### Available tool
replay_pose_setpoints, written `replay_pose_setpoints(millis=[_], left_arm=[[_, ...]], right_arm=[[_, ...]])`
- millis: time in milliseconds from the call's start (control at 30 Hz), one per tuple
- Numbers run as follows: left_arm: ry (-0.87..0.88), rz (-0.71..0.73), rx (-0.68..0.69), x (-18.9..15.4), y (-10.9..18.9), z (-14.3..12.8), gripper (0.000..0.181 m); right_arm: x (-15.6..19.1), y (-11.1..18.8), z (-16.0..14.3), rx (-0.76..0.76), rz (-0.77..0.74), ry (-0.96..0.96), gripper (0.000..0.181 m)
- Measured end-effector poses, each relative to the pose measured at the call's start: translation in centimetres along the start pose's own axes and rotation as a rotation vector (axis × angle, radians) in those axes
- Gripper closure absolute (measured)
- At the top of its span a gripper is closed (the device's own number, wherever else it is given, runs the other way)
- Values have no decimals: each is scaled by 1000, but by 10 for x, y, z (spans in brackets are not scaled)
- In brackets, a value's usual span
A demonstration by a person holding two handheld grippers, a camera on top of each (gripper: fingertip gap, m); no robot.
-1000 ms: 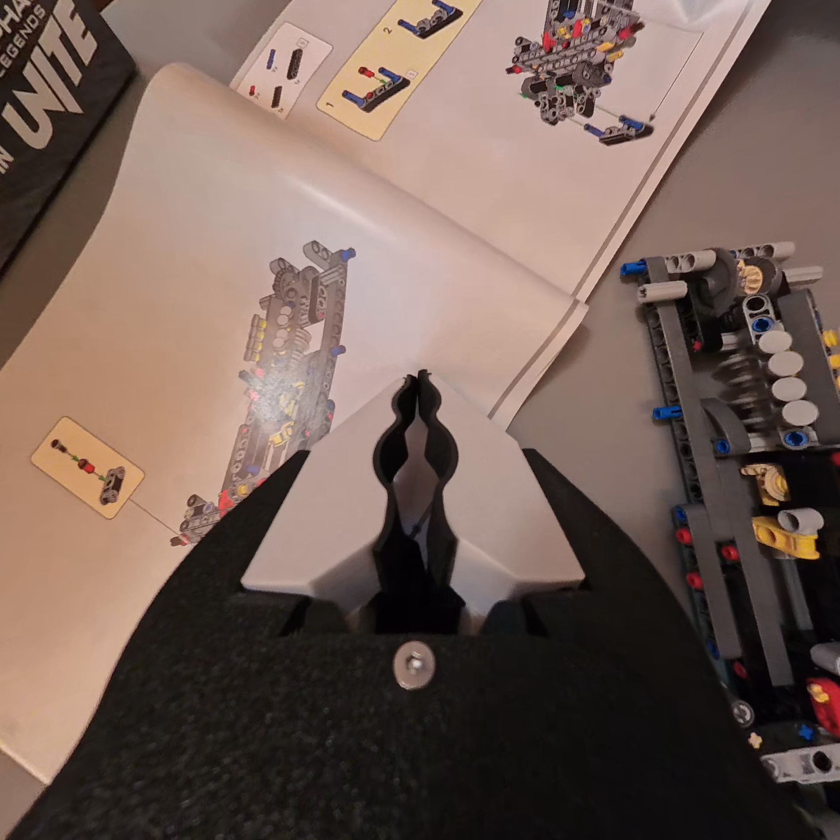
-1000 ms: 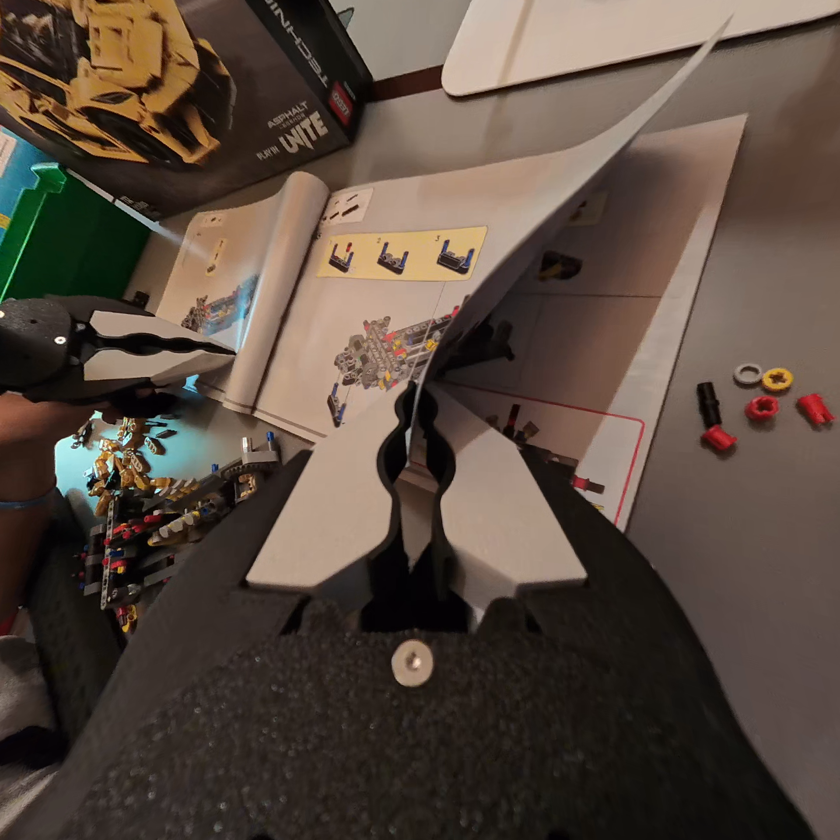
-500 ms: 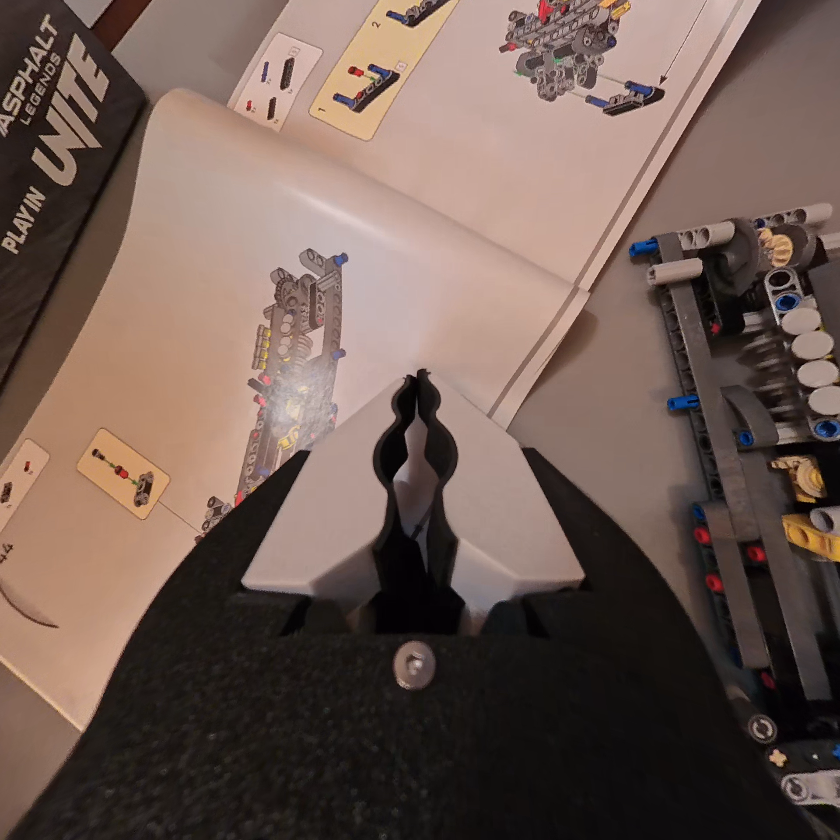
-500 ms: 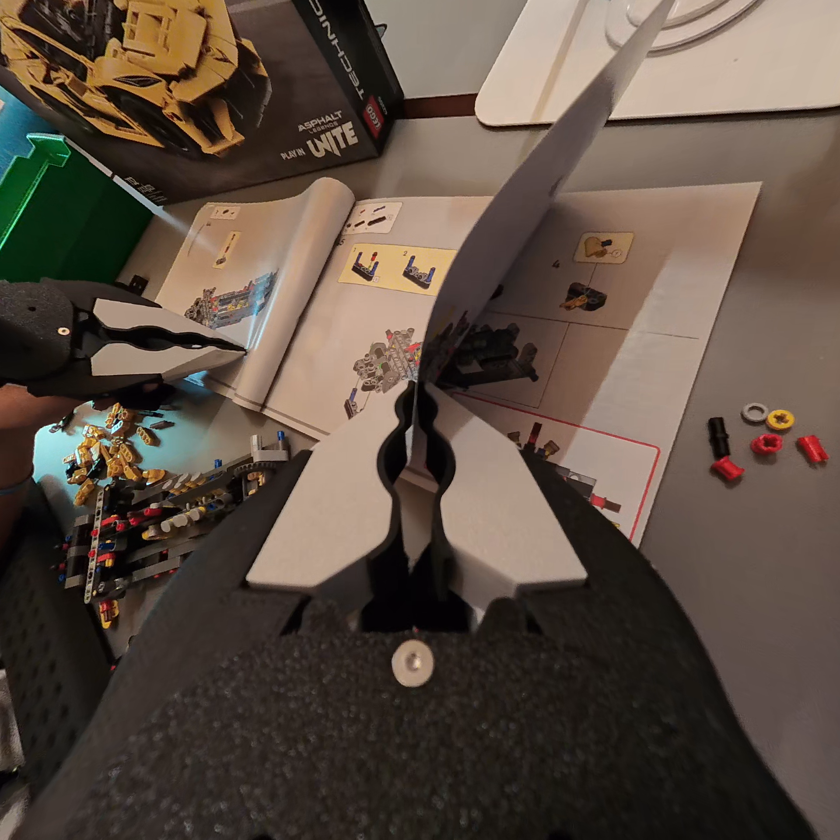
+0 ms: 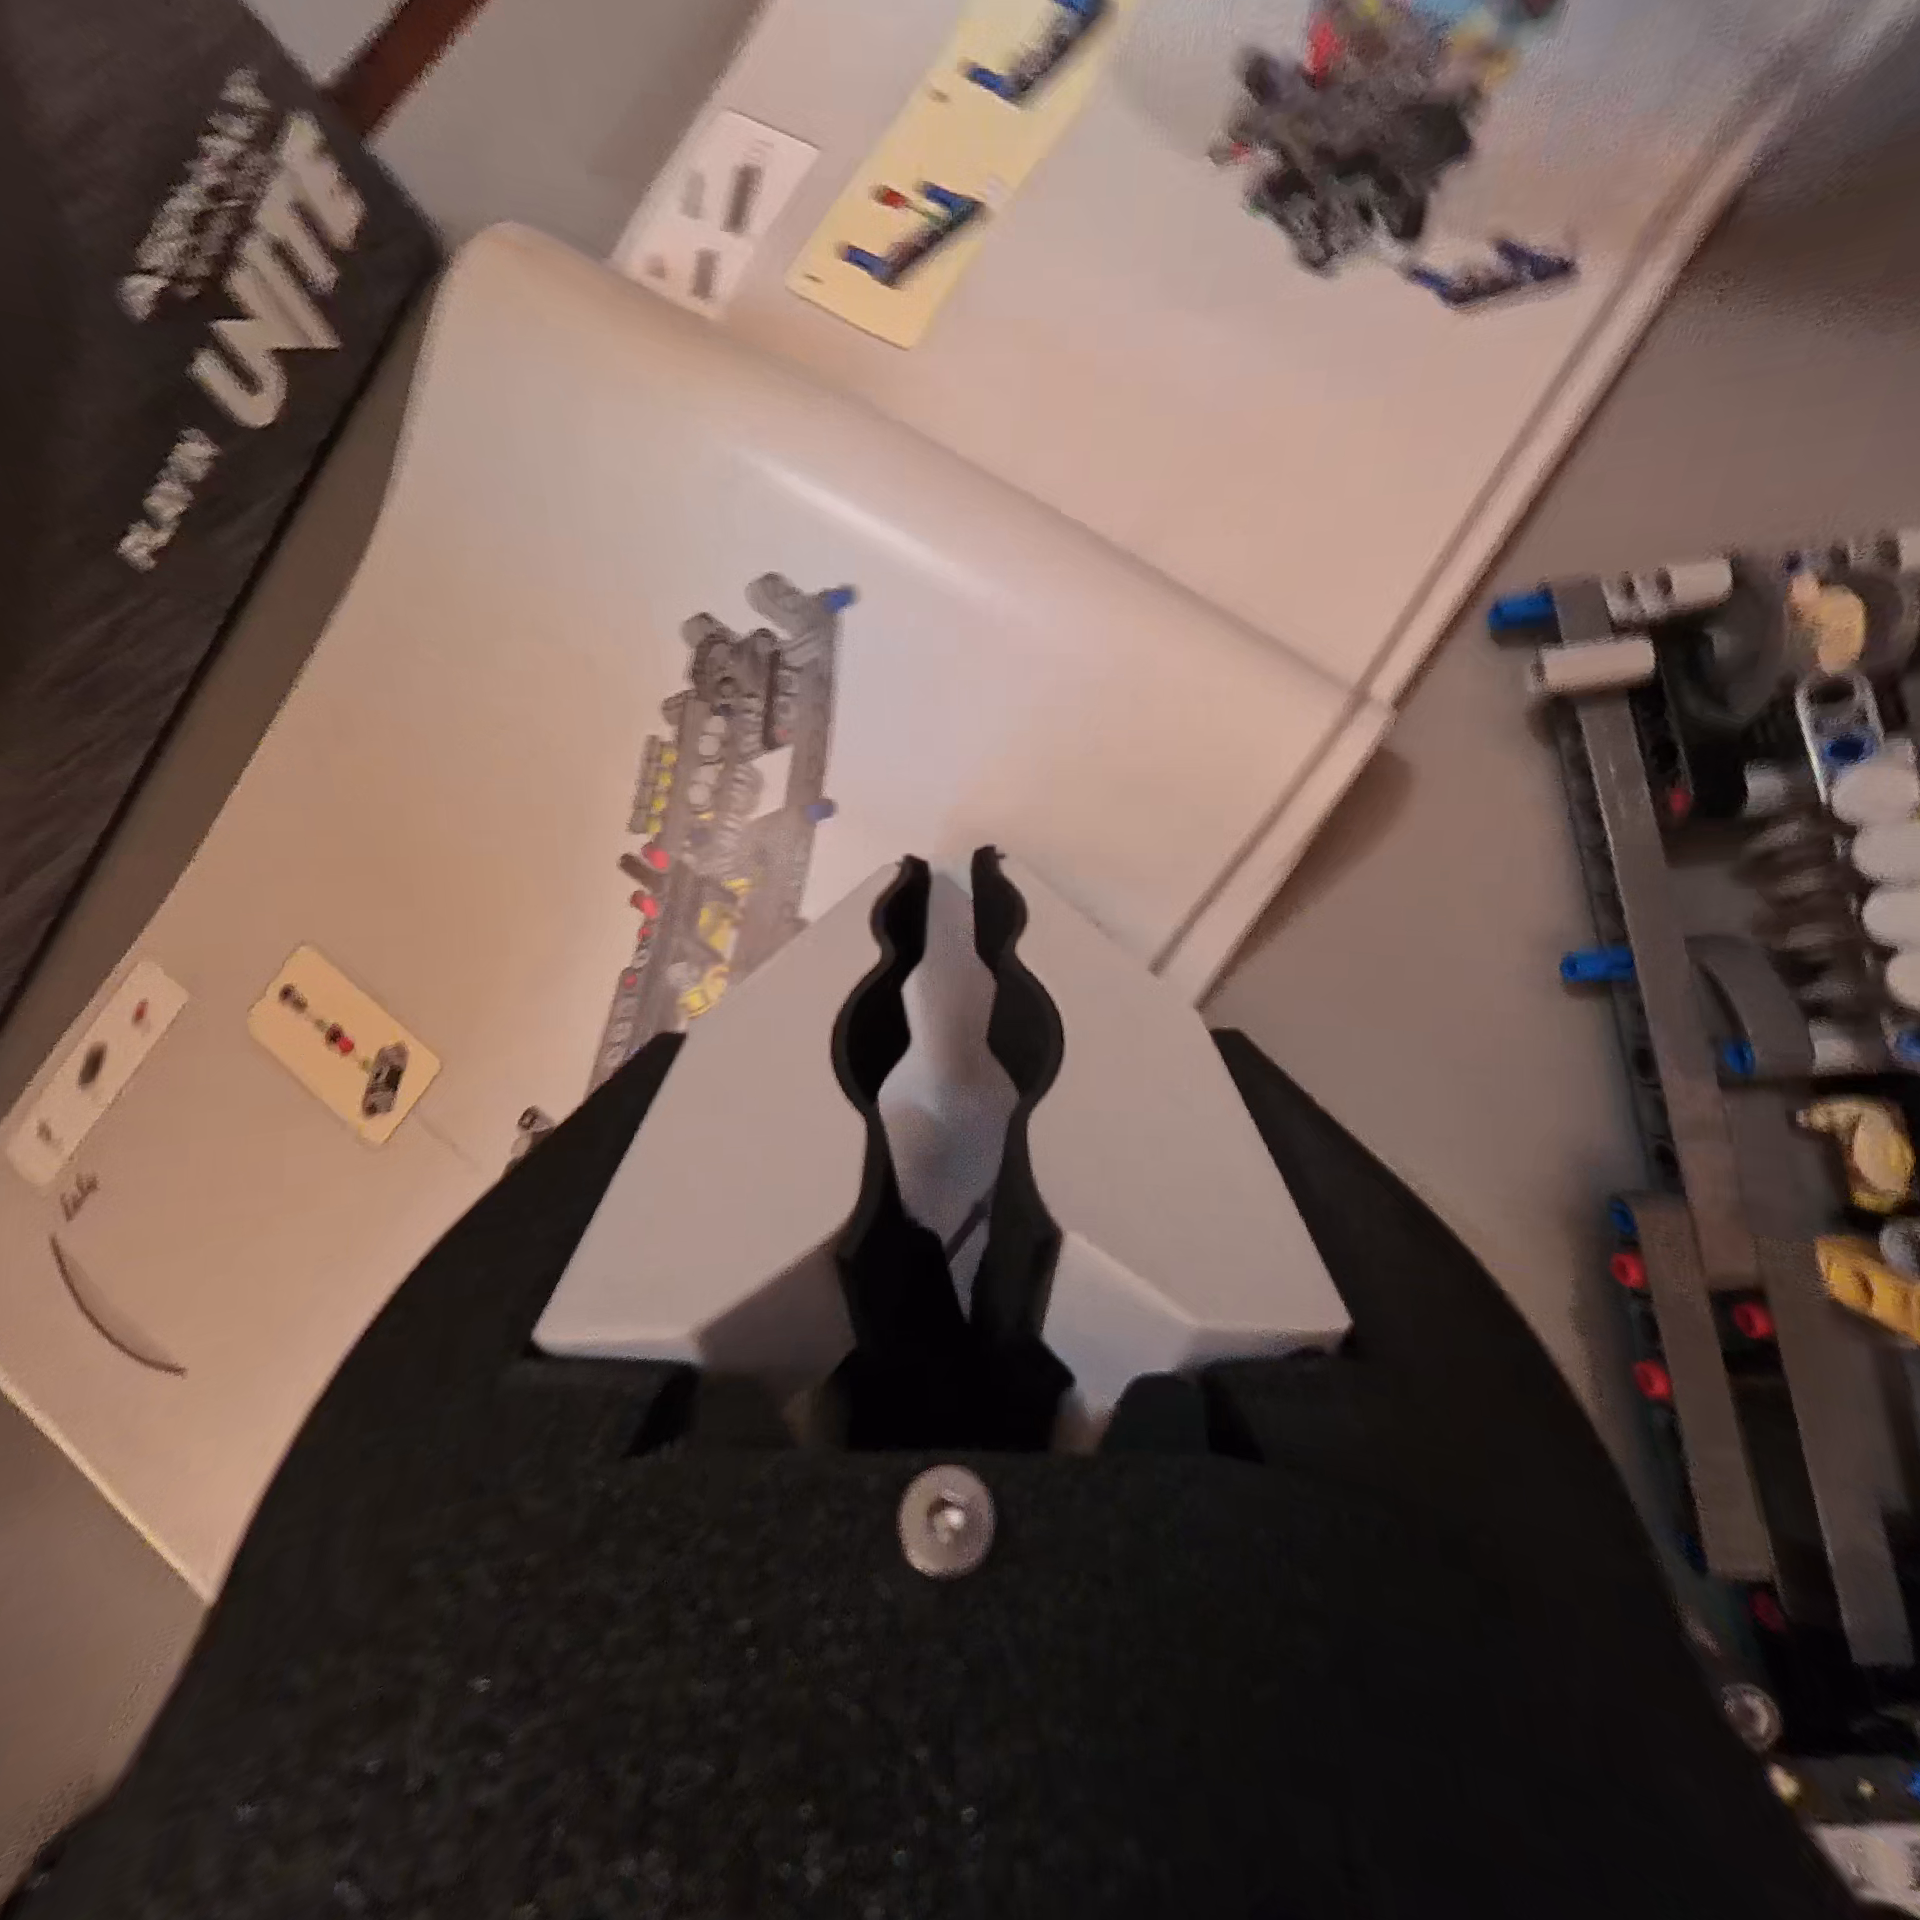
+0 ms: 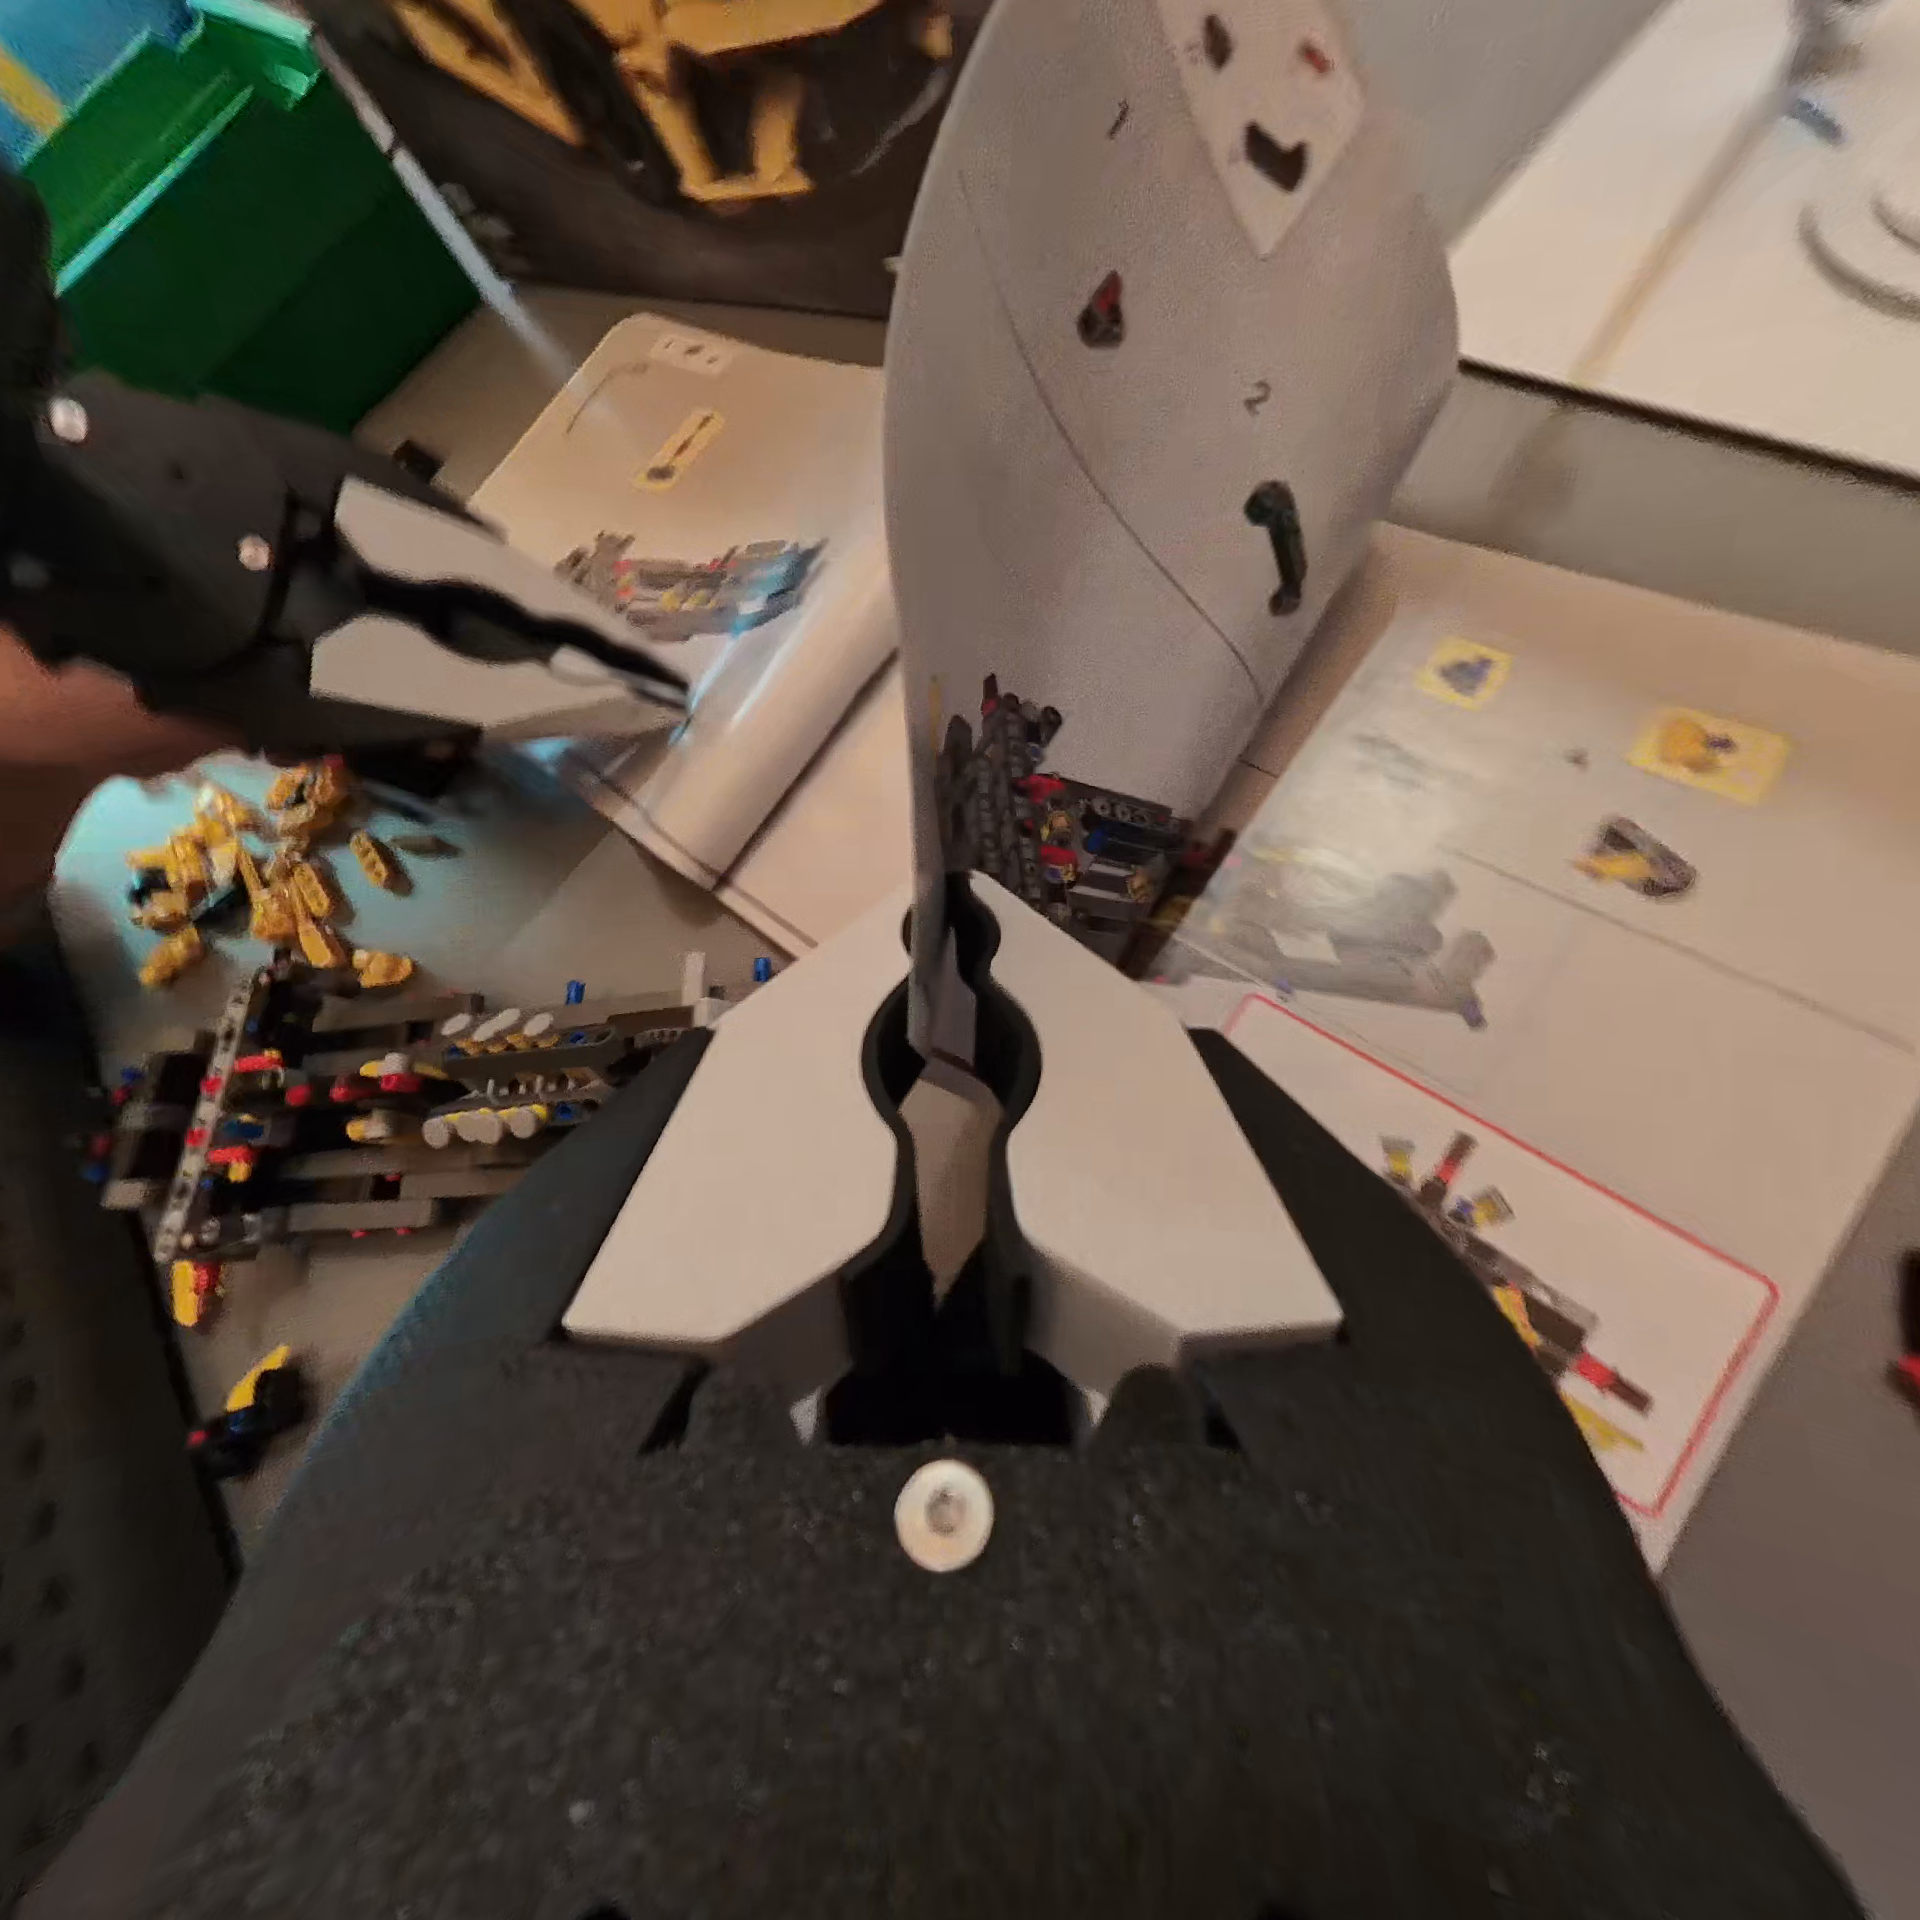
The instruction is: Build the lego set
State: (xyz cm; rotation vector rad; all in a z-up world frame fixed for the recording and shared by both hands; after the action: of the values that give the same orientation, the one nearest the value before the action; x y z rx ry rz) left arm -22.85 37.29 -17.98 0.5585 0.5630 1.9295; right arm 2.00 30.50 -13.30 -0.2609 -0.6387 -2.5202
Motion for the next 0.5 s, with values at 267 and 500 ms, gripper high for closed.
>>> replay_pose_setpoints(millis=[267, 500], left_arm=[[726, -428, -484, 7, 33, 45, 111], [899, -417, -433, 22, 27, 29, 161]], right_arm=[[83, -51, -15, 108, -35, 501, 181], [117, -69, -25, 110, -119, 775, 181]])
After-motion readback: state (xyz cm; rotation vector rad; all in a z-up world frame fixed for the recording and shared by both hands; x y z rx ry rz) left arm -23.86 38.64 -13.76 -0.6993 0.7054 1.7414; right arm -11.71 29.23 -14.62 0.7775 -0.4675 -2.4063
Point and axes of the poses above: each gripper's, where its closed fingertips meet, y back along the fingers, z out of its top, x = y × z across the jaws, the point moved 9 cm from there along y, back along the fingers, and after that the axes turned 13 degrees about -x, right-handed, at the moved point
